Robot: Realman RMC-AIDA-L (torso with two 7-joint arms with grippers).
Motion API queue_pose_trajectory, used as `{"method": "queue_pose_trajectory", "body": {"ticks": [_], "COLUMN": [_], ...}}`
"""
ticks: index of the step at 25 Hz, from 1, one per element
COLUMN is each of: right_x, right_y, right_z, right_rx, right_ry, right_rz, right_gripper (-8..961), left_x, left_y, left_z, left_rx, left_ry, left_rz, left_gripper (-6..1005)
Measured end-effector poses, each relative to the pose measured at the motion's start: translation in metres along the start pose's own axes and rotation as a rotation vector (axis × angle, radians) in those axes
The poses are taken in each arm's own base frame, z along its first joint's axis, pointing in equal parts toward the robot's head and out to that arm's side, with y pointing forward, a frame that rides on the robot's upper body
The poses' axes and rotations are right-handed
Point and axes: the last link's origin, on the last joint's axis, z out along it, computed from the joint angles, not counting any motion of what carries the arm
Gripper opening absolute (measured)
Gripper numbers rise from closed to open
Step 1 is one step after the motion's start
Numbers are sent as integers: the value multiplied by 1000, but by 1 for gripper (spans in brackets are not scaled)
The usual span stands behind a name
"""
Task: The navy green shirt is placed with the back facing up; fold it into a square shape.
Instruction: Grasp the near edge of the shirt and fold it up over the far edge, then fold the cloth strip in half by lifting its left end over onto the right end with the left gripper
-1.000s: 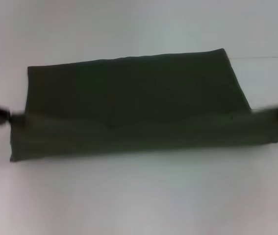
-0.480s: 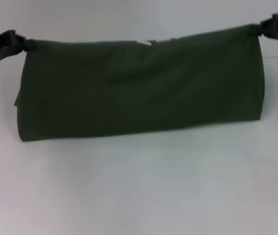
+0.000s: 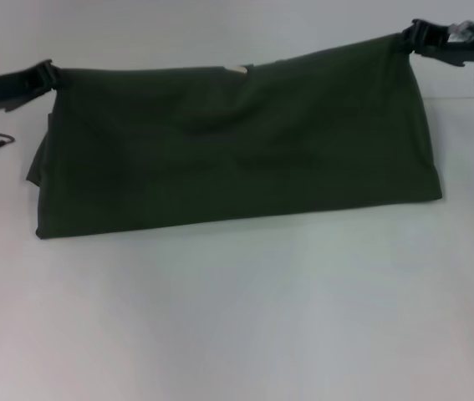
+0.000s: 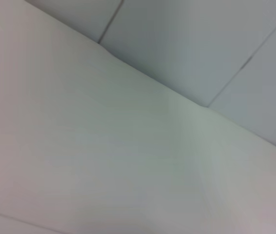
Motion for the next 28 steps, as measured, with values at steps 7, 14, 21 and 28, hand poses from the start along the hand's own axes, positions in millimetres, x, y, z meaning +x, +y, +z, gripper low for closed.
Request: {"method": "queue_pose_trajectory", "body": {"ticks": [7, 14, 21, 28], "right_x": [6, 9, 25, 49], "right_y": [-3, -32, -50, -52], "right_z": [7, -11, -51, -83], "right_rx": [72, 97, -97, -291], "right_ry": [-31, -21, -40, -1], "right_rz": [-22, -46, -73, -52], "right_gripper": [187, 448, 669, 719], "left_x": [-5, -3, -26, -37], "left_y": [-11, -25, -28, -49], "left_z": [0, -20, -58, -89], "left_rx": [37, -19, -216, -202], "left_ry": [56, 29, -71, -158], "left_rz": [-44, -73, -40, -202], "left_gripper": [118, 354, 655, 846]}}
